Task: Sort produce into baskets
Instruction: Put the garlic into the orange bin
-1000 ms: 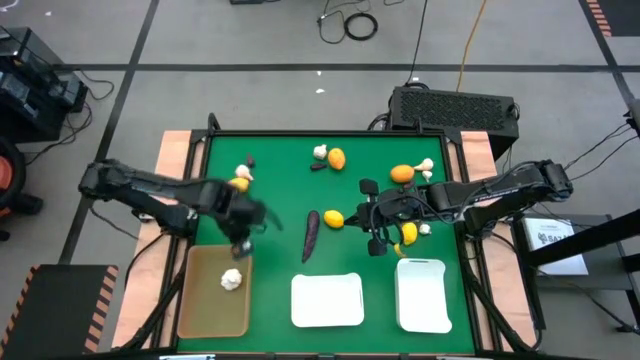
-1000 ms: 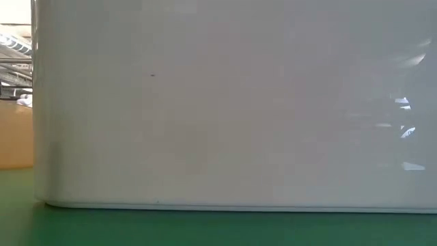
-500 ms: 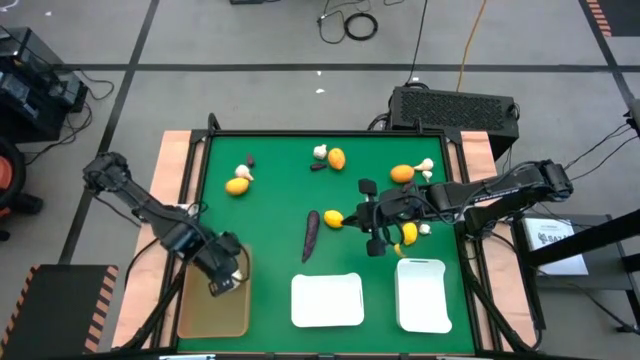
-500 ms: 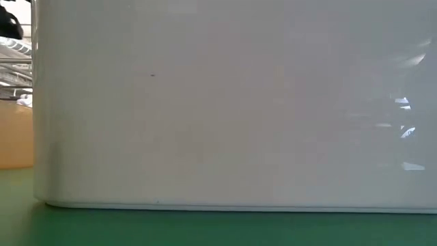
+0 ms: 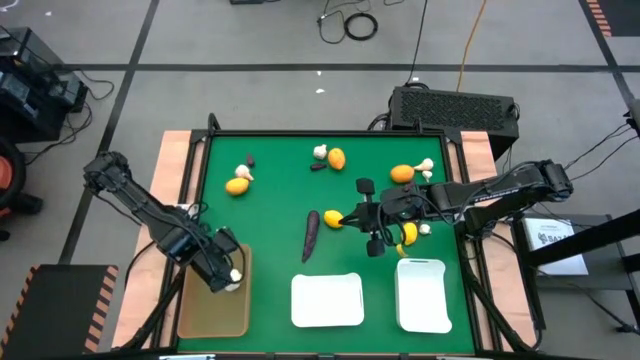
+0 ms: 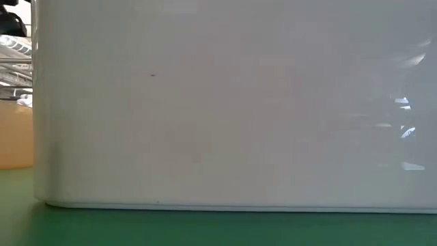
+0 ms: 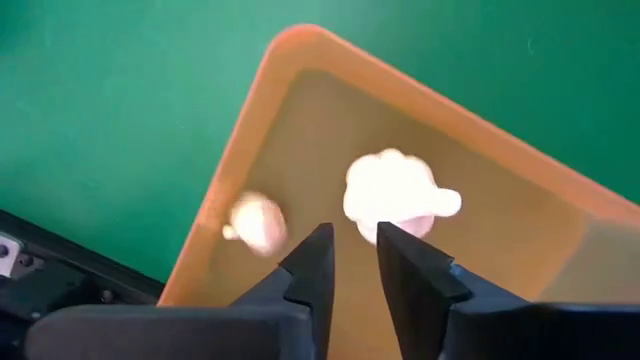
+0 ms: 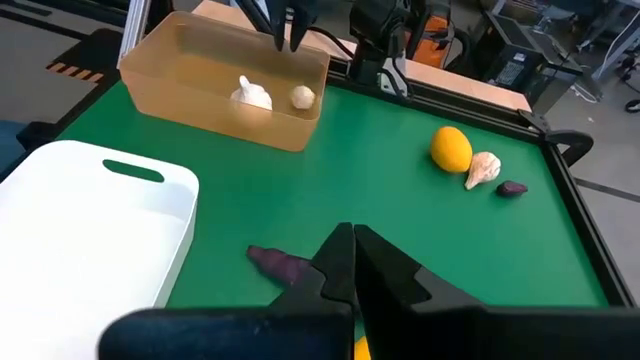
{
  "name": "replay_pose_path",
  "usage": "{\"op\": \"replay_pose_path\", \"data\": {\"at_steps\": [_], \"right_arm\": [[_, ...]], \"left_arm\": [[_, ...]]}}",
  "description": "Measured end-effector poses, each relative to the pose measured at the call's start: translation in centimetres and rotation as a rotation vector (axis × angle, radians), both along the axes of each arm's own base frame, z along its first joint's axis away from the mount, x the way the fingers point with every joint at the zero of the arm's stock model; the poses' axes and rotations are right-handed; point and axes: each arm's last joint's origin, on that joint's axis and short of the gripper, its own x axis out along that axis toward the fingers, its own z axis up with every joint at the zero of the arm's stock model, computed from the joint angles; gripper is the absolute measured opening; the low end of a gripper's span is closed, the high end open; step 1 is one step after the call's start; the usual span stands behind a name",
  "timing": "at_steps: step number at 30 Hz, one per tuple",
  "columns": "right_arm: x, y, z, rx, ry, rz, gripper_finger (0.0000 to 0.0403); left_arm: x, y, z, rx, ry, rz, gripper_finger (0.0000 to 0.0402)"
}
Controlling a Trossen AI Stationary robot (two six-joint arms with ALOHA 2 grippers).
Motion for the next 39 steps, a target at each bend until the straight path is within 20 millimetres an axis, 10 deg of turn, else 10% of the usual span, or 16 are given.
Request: {"op": "replay_pose_path", "data": {"at_steps": [16, 23, 39], "right_arm": [[-0.1, 0.0, -0.2, 0.044, 0.028, -0.025, 0.0000], [0.0, -0.7, -0.2, -0.058, 0.021, 0.006, 0.0000], [2.6, -12.3, -0.8, -0.131, -0.147, -0.419, 0.0000]], "left_arm": [[3.9, -0.2, -0.8, 0.654, -0.616, -0.227, 0.0109], [9.2, 5.4, -1.3, 0.708, -0.721, -0.282, 0.0109], [10.9, 12.8, -2.6, 0.628, -0.923, -0.399, 0.0109]]}}
